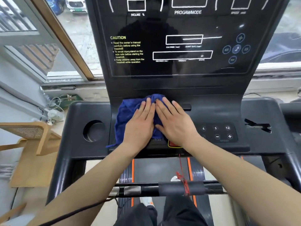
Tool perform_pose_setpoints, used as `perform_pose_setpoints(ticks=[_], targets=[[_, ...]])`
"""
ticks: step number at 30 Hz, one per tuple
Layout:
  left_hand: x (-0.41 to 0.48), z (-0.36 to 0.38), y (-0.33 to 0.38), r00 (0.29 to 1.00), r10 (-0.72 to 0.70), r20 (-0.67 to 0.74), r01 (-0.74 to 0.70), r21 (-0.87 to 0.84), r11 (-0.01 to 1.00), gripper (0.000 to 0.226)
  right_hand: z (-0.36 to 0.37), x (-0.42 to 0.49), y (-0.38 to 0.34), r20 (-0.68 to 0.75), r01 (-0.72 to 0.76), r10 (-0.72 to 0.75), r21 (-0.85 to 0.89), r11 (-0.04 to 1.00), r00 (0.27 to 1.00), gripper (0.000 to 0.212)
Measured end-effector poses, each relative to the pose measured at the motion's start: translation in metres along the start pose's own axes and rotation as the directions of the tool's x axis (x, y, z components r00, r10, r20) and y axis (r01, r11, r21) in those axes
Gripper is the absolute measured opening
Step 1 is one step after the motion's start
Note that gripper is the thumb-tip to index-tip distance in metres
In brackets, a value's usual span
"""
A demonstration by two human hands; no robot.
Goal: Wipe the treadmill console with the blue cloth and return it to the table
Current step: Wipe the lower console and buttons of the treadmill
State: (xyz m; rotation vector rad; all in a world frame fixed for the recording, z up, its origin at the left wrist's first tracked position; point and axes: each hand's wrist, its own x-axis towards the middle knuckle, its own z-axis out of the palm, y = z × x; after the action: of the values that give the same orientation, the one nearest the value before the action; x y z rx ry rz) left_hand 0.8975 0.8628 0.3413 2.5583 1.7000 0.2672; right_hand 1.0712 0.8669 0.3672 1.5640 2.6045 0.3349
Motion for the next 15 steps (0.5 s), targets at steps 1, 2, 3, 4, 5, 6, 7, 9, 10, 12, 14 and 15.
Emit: perform_pose_setpoints(ticks=[1, 2, 3, 4, 5, 6, 7, 9, 10, 12, 14, 15], targets=[[0.008, 0.003, 0.01, 1.0, 0.024, -0.008, -0.023, 0.003, 1.0, 0.06, 0.003, -0.006, 0.009, -0.011, -0.026, 0.026, 0.01, 1.0, 1.0, 0.074], [0.014, 0.005, 0.018, 0.999, 0.041, -0.018, -0.041, -0.001, 0.999, 0.06, 0.006, -0.01, 0.017, -0.016, -0.049, 0.05, 0.026, 0.998, 0.999, 0.073], [0.02, 0.005, 0.026, 0.998, 0.06, -0.022, -0.06, -0.005, 0.998, 0.061, 0.008, -0.016, 0.023, -0.027, -0.074, 0.075, 0.042, 0.996, 0.997, 0.071], [0.024, 0.005, 0.035, 0.996, 0.091, -0.022, -0.091, -0.003, 0.996, 0.06, 0.011, -0.022, 0.029, -0.044, -0.103, 0.106, 0.058, 0.993, 0.993, 0.068], [0.029, 0.006, 0.043, 0.991, 0.132, -0.02, -0.132, 0.002, 0.991, 0.059, 0.015, -0.03, 0.034, -0.07, -0.135, 0.14, 0.073, 0.988, 0.988, 0.064], [0.035, 0.006, 0.051, 0.984, 0.177, -0.012, -0.177, 0.014, 0.984, 0.058, 0.018, -0.037, 0.04, -0.091, -0.17, 0.179, 0.091, 0.981, 0.98, 0.061], [0.041, 0.007, 0.058, 0.975, 0.22, 0.001, -0.22, 0.029, 0.975, 0.058, 0.02, -0.044, 0.046, -0.103, -0.207, 0.218, 0.111, 0.972, 0.97, 0.058], [0.052, 0.006, 0.07, 0.962, 0.272, 0.025, -0.273, 0.038, 0.961, 0.056, 0.022, -0.051, 0.051, -0.103, -0.275, 0.291, 0.15, 0.95, 0.951, 0.058], [0.055, 0.006, 0.072, 0.957, 0.29, 0.026, -0.291, 0.03, 0.956, 0.056, 0.021, -0.052, 0.05, -0.095, -0.303, 0.322, 0.171, 0.938, 0.942, 0.057], [0.055, 0.003, 0.068, 0.95, 0.312, 0.024, -0.313, 0.008, 0.95, 0.054, 0.019, -0.05, 0.044, -0.083, -0.339, 0.362, 0.208, 0.917, 0.928, 0.054], [0.051, -0.001, 0.055, 0.95, 0.312, 0.002, -0.312, -0.022, 0.95, 0.051, 0.018, -0.045, 0.034, -0.099, -0.339, 0.367, 0.226, 0.913, 0.925, 0.05], [0.046, -0.004, 0.047, 0.956, 0.295, -0.012, -0.295, -0.041, 0.955, 0.05, 0.016, -0.04, 0.028, -0.106, -0.321, 0.353, 0.236, 0.917, 0.93, 0.049]])
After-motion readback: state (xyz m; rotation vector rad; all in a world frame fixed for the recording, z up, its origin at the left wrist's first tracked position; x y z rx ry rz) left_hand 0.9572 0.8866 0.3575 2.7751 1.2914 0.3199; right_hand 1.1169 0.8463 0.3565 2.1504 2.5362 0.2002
